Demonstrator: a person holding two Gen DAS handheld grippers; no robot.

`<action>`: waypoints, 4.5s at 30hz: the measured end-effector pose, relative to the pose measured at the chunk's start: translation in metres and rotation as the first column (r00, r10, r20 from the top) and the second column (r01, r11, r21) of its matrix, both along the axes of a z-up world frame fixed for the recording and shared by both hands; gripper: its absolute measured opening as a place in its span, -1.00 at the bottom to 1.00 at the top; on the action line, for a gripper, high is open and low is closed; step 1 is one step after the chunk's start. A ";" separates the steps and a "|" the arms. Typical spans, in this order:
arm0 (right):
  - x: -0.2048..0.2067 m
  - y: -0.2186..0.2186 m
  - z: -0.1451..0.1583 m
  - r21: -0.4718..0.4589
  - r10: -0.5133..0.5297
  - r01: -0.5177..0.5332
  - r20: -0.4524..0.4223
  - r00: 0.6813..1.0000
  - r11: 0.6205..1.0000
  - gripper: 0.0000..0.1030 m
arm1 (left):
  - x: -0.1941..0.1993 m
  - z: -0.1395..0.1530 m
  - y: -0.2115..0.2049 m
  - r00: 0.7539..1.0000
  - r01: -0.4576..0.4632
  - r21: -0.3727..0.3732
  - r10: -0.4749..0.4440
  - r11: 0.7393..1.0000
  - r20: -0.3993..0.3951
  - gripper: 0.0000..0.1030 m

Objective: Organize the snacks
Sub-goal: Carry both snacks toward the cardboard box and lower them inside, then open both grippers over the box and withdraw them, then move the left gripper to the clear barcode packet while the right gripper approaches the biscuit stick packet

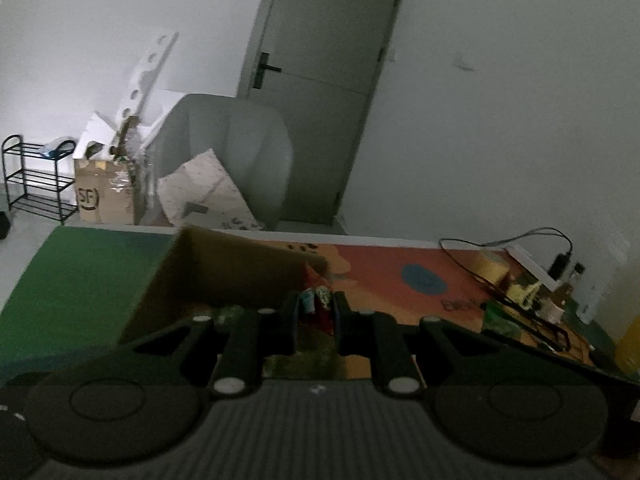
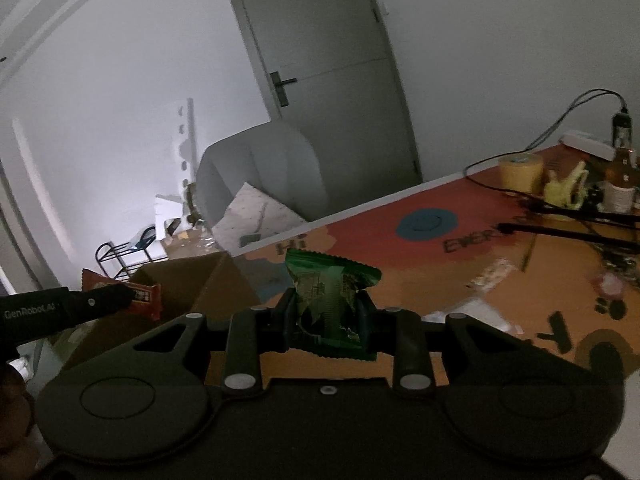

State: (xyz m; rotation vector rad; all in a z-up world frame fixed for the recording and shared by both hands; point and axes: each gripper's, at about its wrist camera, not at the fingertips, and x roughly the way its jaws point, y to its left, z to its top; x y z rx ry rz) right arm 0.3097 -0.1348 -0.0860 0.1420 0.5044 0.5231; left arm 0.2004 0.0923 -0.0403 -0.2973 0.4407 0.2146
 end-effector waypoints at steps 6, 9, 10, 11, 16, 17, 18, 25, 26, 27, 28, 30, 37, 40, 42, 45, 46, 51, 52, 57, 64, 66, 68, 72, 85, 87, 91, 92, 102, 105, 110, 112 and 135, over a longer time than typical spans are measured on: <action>-0.003 0.024 0.002 -0.003 0.037 -0.037 0.007 0.999 0.999 -0.44 | -0.009 -0.001 0.022 0.999 -0.041 -0.011 0.041 0.999 -0.003 -0.70; -0.005 0.036 0.004 -0.007 0.055 -0.055 0.011 0.998 0.998 -0.44 | -0.012 -0.003 0.031 0.998 -0.056 -0.016 0.055 0.998 -0.006 -0.70; -0.005 0.040 0.005 -0.008 0.060 -0.060 0.012 0.998 0.998 -0.44 | -0.013 -0.003 0.033 0.998 -0.061 -0.019 0.061 0.998 -0.007 -0.70; -0.006 0.043 0.005 -0.011 0.066 -0.066 0.014 0.998 0.998 -0.44 | -0.014 -0.004 0.037 0.998 -0.067 -0.023 0.067 0.997 -0.008 -0.70; -0.009 0.059 0.008 -0.024 0.091 -0.090 0.022 0.996 0.996 -0.44 | -0.015 -0.007 0.052 0.996 -0.088 -0.039 0.088 0.995 -0.009 -0.70; -0.010 0.061 0.008 -0.024 0.094 -0.093 0.023 0.995 0.995 -0.44 | -0.015 -0.007 0.055 0.996 -0.092 -0.042 0.092 0.995 -0.007 -0.70; -0.010 0.064 0.009 -0.025 0.096 -0.095 0.025 0.995 0.995 -0.44 | -0.014 -0.007 0.058 0.995 -0.095 -0.044 0.095 0.995 -0.007 -0.70; -0.011 0.078 0.012 -0.038 0.109 -0.108 0.034 0.993 0.993 -0.44 | -0.003 -0.011 0.069 0.995 -0.095 -0.066 0.094 0.993 -0.021 -0.64; -0.011 0.079 0.012 -0.040 0.113 -0.111 0.033 0.993 0.993 -0.44 | -0.002 -0.012 0.069 0.996 -0.090 -0.067 0.088 0.994 -0.027 -0.62; -0.012 0.081 0.012 -0.040 0.117 -0.115 0.032 0.993 0.993 -0.44 | -0.002 -0.013 0.069 0.996 -0.081 -0.070 0.079 0.994 -0.029 -0.62; -0.013 0.084 0.012 -0.039 0.123 -0.121 0.030 0.992 0.992 -0.44 | -0.001 -0.014 0.069 0.997 -0.072 -0.074 0.070 0.995 -0.032 -0.62; -0.013 0.089 0.011 -0.038 0.136 -0.135 0.027 0.990 0.990 -0.44 | -0.002 -0.015 0.071 0.997 -0.071 -0.079 0.068 0.994 -0.044 -0.62; -0.016 0.108 0.015 -0.023 0.190 -0.189 0.021 0.982 0.982 -0.44 | -0.010 -0.013 0.077 0.995 -0.089 -0.082 0.084 0.993 -0.052 -0.44; -0.016 0.114 0.018 0.009 0.232 -0.232 0.015 0.973 0.973 -0.40 | -0.014 -0.013 0.079 0.994 -0.101 -0.083 0.097 0.991 -0.054 -0.32; -0.016 0.114 0.019 0.025 0.246 -0.246 0.010 0.969 0.969 -0.19 | -0.016 -0.012 0.081 0.993 -0.109 -0.083 0.105 0.991 -0.055 -0.14; -0.017 0.110 0.020 0.033 0.248 -0.248 0.006 0.969 0.968 -0.12 | -0.020 -0.010 0.081 0.992 -0.117 -0.081 0.114 0.990 -0.051 0.09; -0.018 0.107 0.020 0.034 0.244 -0.244 0.005 0.970 0.969 -0.11 | -0.021 -0.010 0.080 0.992 -0.119 -0.081 0.115 0.990 -0.048 0.21; -0.017 0.095 0.019 0.031 0.206 -0.206 -0.004 0.979 0.978 0.00 | -0.020 -0.007 0.073 0.993 -0.118 -0.079 0.115 0.990 -0.041 0.57; -0.017 0.091 0.018 0.031 0.198 -0.198 -0.006 0.980 0.980 0.01 | -0.020 -0.007 0.072 0.993 -0.116 -0.078 0.113 0.990 -0.039 0.62; -0.017 0.071 0.016 0.019 0.156 -0.156 -0.008 0.988 0.988 0.17 | -0.017 -0.006 0.058 0.995 -0.100 -0.073 0.098 0.992 -0.035 0.72; -0.013 0.040 0.016 0.034 0.103 -0.103 -0.013 0.995 0.994 0.29 | -0.010 -0.005 0.036 0.997 -0.072 -0.062 0.070 0.995 -0.036 0.85; -0.012 0.033 0.015 0.037 0.093 -0.093 -0.010 0.996 0.995 0.44 | -0.009 -0.004 0.030 0.997 -0.067 -0.053 0.065 0.996 -0.041 0.88; -0.013 0.025 0.015 0.031 0.084 -0.084 0.000 0.996 0.996 0.51 | -0.007 -0.004 0.024 0.997 -0.061 -0.046 0.059 0.997 -0.049 0.89; -0.013 0.006 0.012 0.033 0.073 -0.073 0.000 0.997 0.997 0.57 | -0.003 -0.004 0.009 0.997 -0.048 -0.029 0.046 0.998 -0.064 0.90; -0.006 -0.069 -0.004 0.026 -0.047 0.048 -0.036 0.998 0.998 0.61 | 0.014 -0.004 -0.048 0.996 0.064 0.012 -0.063 0.998 -0.068 0.91; -0.005 -0.081 -0.008 0.029 -0.065 0.066 -0.042 0.997 0.997 0.61 | 0.018 -0.006 -0.057 0.994 0.080 0.010 -0.079 0.997 -0.070 0.91; -0.001 -0.098 -0.014 0.027 -0.093 0.095 -0.057 0.994 0.995 0.61 | 0.027 -0.011 -0.071 0.992 0.102 0.006 -0.102 0.995 -0.078 0.91; 0.001 -0.102 -0.016 0.028 -0.100 0.102 -0.060 0.993 0.994 0.61 | 0.030 -0.013 -0.075 0.991 0.107 0.005 -0.106 0.994 -0.081 0.91; 0.013 -0.137 -0.025 0.037 -0.147 0.150 -0.080 0.986 0.988 0.61 | 0.056 -0.027 -0.108 0.980 0.160 -0.005 -0.159 0.987 -0.116 0.91; 0.017 -0.145 -0.029 0.040 -0.155 0.159 -0.086 0.984 0.986 0.61 | 0.064 -0.031 -0.118 0.976 0.176 -0.004 -0.175 0.984 -0.128 0.91; 0.023 -0.157 -0.034 0.036 -0.168 0.172 -0.096 0.981 0.984 0.61 | 0.081 -0.037 -0.137 0.968 0.203 -0.009 -0.202 0.979 -0.145 0.91; 0.025 -0.162 -0.036 0.038 -0.176 0.181 -0.101 0.979 0.983 0.61 | 0.087 -0.040 -0.144 0.965 0.215 -0.011 -0.214 0.977 -0.153 0.91; 0.069 -0.181 -0.063 0.024 -0.237 0.242 -0.144 0.961 0.970 0.20 | 0.159 -0.083 -0.198 0.954 0.206 -0.030 -0.207 0.978 -0.218 0.90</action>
